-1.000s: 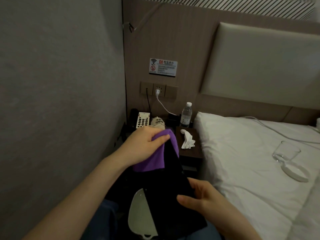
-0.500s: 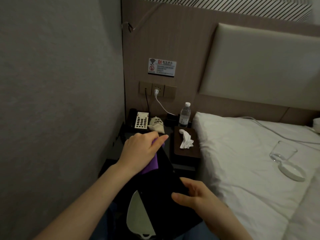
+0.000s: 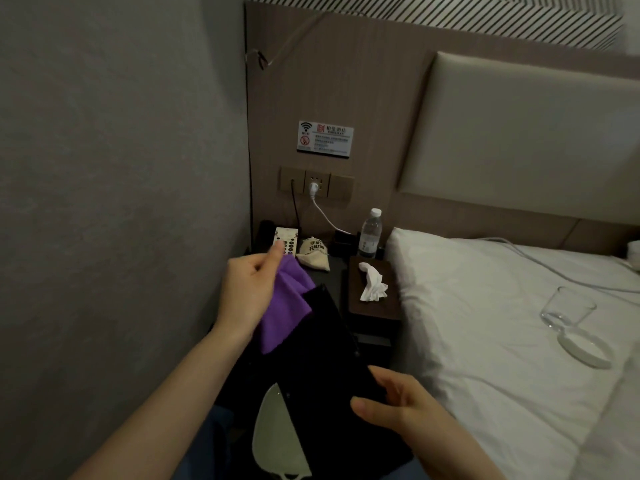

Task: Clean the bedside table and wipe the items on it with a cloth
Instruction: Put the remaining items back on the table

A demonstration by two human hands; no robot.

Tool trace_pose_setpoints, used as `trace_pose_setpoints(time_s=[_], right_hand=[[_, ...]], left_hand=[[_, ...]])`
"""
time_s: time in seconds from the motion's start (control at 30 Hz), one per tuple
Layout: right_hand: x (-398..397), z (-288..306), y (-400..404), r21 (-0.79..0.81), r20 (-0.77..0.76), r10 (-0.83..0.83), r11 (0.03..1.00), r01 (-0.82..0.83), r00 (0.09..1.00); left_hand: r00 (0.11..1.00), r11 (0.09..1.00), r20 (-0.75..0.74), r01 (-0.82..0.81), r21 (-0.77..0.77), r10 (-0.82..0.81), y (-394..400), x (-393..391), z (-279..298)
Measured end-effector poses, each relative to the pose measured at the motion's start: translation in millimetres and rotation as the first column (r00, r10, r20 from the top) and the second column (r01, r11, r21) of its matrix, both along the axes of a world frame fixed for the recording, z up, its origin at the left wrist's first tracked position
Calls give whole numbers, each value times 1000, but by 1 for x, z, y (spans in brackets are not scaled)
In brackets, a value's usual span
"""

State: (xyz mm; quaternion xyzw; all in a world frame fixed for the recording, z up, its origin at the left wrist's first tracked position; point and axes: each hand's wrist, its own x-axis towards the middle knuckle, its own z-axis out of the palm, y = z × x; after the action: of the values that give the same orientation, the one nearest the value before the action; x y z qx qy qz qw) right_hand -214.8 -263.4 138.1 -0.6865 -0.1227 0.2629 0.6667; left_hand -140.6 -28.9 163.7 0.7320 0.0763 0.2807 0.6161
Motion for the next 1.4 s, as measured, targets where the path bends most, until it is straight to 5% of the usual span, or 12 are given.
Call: trace_pose_setpoints(time_s=[0.1, 0.17, 0.27, 0.37, 0.6, 0.77, 1.2, 1.3, 1.4], right_hand=[[0, 0, -7, 102, -51, -66, 992, 71, 997], [0, 1, -8, 163, -58, -106, 980, 114, 993], [3, 3, -3, 195, -20, -173, 965, 174, 985], [7, 5, 6, 214, 7, -223, 952, 217, 975], [11, 10, 19, 302, 45, -312, 910, 285, 949], [-2, -1, 19, 239, -26, -202, 950, 203, 979], [21, 16, 21, 429, -92, -502, 759, 489, 860], [20, 14, 20, 405, -67, -482, 787, 466, 873], [21, 21, 11, 218, 48, -489, 856, 469, 871]], left_hand=[[997, 955, -66, -63, -291, 45, 9, -5, 2], [976, 892, -145, 80, -445, -160, 9, -12, 3], [828, 751, -182, 358, -556, -530, -5, -26, 1], [783, 644, -97, 427, -635, -614, -21, -39, -2], [903, 778, -133, 268, -568, -409, -59, -51, -15], [953, 765, -156, 103, -635, -258, -42, -30, 3], [925, 863, -139, 266, -429, -354, -87, -79, -13], [935, 868, -111, 263, -421, -337, -81, -80, -13], [929, 908, -70, 337, -250, -365, -64, -77, -10]])
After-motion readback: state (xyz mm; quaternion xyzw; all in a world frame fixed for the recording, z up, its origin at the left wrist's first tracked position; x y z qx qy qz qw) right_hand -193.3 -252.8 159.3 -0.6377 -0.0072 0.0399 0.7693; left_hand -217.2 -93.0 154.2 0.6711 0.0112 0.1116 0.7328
